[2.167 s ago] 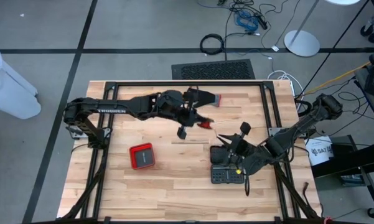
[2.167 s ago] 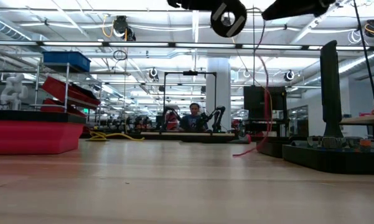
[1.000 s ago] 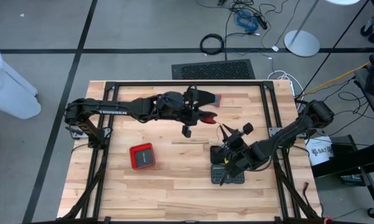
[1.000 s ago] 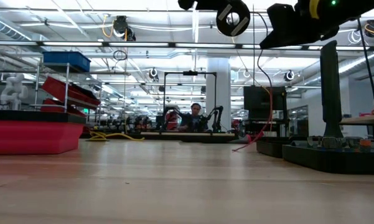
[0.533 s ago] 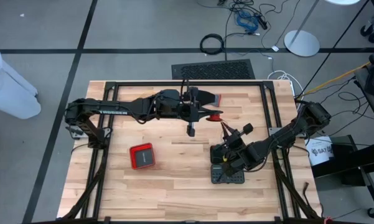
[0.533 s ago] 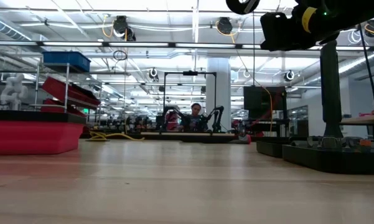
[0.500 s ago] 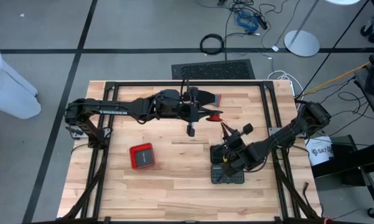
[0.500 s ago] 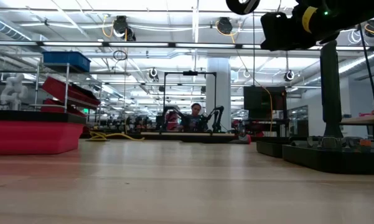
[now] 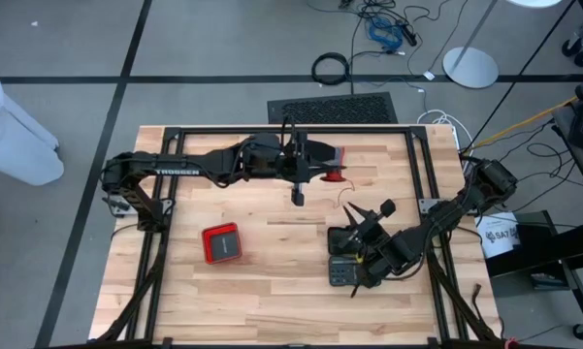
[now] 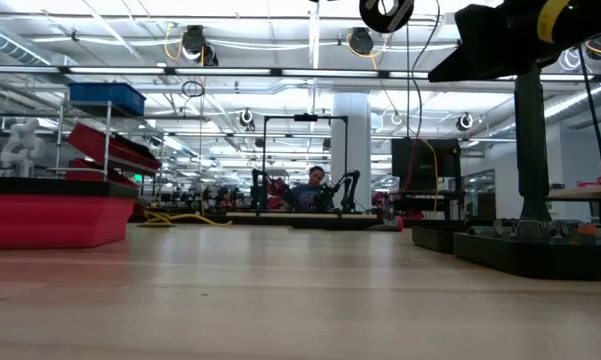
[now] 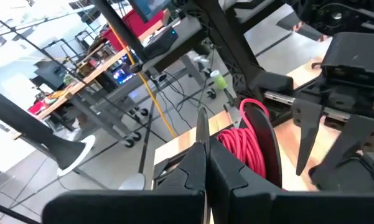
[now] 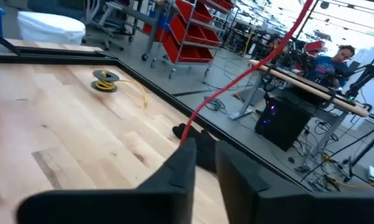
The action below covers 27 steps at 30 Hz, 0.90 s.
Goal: Coil cords
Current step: Coil the red wire onto the spool
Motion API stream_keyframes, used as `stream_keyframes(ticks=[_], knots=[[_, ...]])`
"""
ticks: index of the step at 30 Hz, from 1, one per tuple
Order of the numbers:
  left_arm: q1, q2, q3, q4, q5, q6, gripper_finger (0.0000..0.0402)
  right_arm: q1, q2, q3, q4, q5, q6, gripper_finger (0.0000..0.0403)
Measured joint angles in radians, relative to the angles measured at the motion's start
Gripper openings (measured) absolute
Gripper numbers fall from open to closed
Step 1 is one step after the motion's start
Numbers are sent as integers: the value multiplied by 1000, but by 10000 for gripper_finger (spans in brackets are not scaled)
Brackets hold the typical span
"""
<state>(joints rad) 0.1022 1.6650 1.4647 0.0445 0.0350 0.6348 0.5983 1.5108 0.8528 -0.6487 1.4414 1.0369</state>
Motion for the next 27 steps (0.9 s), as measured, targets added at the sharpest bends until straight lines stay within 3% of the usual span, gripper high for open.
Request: stream_keyframes(ticks=[7,24,27], knots=[[-12,0,0,0,15,-2,0,-2,0,0,5,35,25,108],[-28,0,0,-7,15,2,0,14,0,0,9,52,2,59],[-28,0,0,-33,33,57,0,37,0,0,9,52,-9,59]])
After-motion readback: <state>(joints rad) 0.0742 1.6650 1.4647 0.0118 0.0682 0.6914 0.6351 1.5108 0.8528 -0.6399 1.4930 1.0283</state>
